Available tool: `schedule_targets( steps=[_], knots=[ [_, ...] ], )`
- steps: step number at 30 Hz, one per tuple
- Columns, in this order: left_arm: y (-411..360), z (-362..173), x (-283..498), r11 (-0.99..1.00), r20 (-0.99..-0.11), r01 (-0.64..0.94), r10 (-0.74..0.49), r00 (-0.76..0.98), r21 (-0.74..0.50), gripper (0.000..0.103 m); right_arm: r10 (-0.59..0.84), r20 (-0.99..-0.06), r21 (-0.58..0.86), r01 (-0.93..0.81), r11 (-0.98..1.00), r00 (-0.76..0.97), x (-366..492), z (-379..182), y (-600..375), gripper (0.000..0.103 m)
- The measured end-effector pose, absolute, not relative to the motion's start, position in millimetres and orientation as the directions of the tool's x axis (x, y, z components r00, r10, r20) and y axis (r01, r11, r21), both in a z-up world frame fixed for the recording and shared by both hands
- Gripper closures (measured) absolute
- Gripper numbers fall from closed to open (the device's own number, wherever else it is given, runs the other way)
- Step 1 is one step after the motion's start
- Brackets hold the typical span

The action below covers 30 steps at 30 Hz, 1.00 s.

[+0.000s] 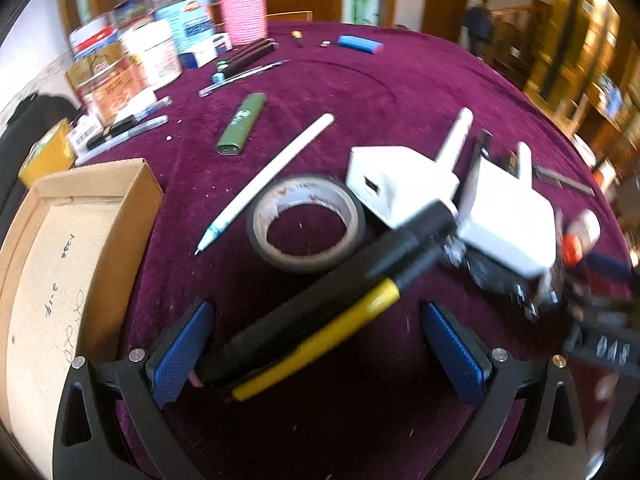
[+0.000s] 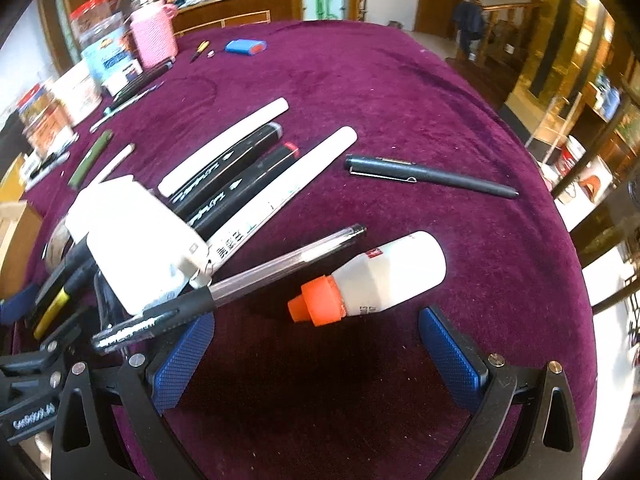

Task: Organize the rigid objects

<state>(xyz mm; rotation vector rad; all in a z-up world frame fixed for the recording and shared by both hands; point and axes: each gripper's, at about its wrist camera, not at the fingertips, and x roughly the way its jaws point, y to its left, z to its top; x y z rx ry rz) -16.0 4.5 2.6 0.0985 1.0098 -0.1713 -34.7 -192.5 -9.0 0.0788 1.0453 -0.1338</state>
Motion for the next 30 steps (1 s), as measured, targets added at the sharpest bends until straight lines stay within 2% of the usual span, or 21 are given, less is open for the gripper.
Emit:
schedule_targets(
  steps=[8, 11, 14, 15, 17, 19, 21, 22, 23, 25, 26, 27, 30],
  knots=[
    [5, 2, -25, 0.985, -0.848, 0.17, -0.086, 0.522, 0.005, 0.0, -0.066, -0.865, 0.0, 0.131, 0.991, 0.498, -43, -5, -190, 0.001],
    [9, 3, -23, 0.985, -0.849, 0.173, -0.097, 0.519, -0.007, 0.0, -0.06, -0.815, 0.018, 0.129, 0.992, 0.577, -68, 21, -190, 0.001],
    [12, 5, -25, 0.982, -0.845, 0.185, -0.126, 0.52, -0.033, 0.0, -0.112, -0.656, -0.018, 0.132, 0.991, 0.747, -105, 68, -183, 0.001],
    [14, 7, -25, 0.98, -0.842, 0.191, -0.142, 0.52, -0.047, 0.001, -0.144, -0.55, -0.042, 0.145, 0.989, 0.823, -121, 87, -181, 0.001],
    [22, 15, -31, 0.976, -0.824, 0.202, -0.183, 0.537, -0.084, 0.007, -0.143, -0.411, -0.061, 0.13, 0.99, 0.9, -133, 98, -181, 0.001],
    [28, 26, -39, 0.974, -0.803, 0.214, -0.189, 0.565, -0.079, 0.007, -0.155, -0.42, -0.1, 0.125, 0.987, 0.894, -117, 95, -181, 0.001],
    [31, 36, -44, 0.971, -0.784, 0.236, -0.174, 0.596, -0.036, 0.008, -0.168, -0.487, -0.094, 0.14, 0.986, 0.857, -84, 81, -190, 0.001],
    [32, 40, -45, 0.968, -0.775, 0.252, -0.166, 0.61, -0.009, 0.015, -0.135, -0.506, -0.058, 0.122, 0.991, 0.852, -71, 73, -196, 0.001],
    [34, 43, -45, 0.963, -0.775, 0.271, -0.165, 0.611, 0.009, 0.028, -0.111, -0.526, -0.018, 0.12, 0.993, 0.843, -57, 61, -203, 0.001],
    [37, 46, -41, 0.953, -0.788, 0.303, -0.185, 0.587, 0.002, 0.042, -0.114, -0.57, 0.014, 0.149, 0.989, 0.814, -42, 44, -211, 0.001],
    [39, 46, -39, 0.946, -0.794, 0.324, -0.207, 0.572, -0.014, 0.044, -0.1, -0.619, 0.035, 0.155, 0.987, 0.779, -36, 38, -216, 0.001],
    [39, 46, -38, 0.94, -0.795, 0.34, -0.223, 0.564, -0.022, 0.044, -0.057, -0.623, 0.089, 0.143, 0.986, 0.781, -35, 38, -222, 0.001],
    [28, 41, -34, 0.911, -0.803, 0.413, -0.244, 0.543, 0.003, 0.045, -0.084, -0.585, 0.098, 0.174, 0.98, 0.807, -46, 43, -233, 0.001]
  ],
)
